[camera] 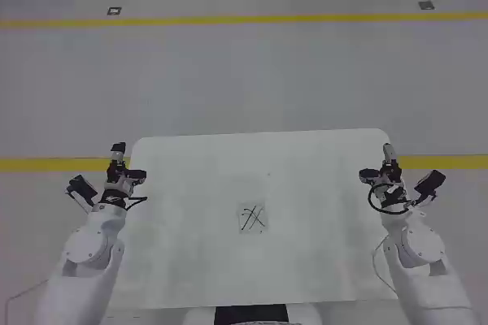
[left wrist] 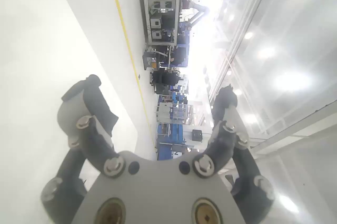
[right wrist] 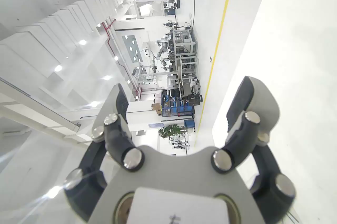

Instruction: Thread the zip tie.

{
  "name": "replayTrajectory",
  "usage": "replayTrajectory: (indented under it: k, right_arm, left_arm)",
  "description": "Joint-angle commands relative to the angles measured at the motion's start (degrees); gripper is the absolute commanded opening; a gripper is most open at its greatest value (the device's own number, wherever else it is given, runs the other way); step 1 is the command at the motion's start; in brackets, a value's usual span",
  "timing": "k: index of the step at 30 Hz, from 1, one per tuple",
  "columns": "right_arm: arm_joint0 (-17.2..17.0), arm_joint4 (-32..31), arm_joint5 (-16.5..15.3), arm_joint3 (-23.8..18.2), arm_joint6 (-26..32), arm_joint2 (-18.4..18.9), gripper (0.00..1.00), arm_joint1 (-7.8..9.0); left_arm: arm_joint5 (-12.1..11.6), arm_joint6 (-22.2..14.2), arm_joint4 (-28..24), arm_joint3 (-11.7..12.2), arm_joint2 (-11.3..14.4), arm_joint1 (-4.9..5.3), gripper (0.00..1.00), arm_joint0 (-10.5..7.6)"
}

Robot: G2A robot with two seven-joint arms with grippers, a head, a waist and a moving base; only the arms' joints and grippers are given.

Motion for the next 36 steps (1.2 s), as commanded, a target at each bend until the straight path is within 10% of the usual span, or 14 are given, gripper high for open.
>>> replayTrajectory:
  k: [1,7,21,36]
  right_arm:
    - [0.7,-2.7,-0.5,-0.3,0.8,0.2,1.0,0.08]
    - [2.8,-13.1,-1.7,-0.8,4.8,-1.8,1.0,0.3]
    - [2.9,-13.5,-2.7,-1.0,6.2,-2.5,1.0,0.26]
    - [8.6,-33.9,-8.0,-2.1,20.4,-7.6,1.0,1.2]
  left_arm:
    - [0.0,0.0,0.0,0.0,0.0,0.0,1.0,0.0]
    - [0.0,0.0,0.0,0.0,0.0,0.0,1.0,0.0]
    - [0.0,0.0,0.0,0.0,0.0,0.0,1.0,0.0]
    - [0.0,0.0,0.0,0.0,0.0,0.0,1.0,0.0]
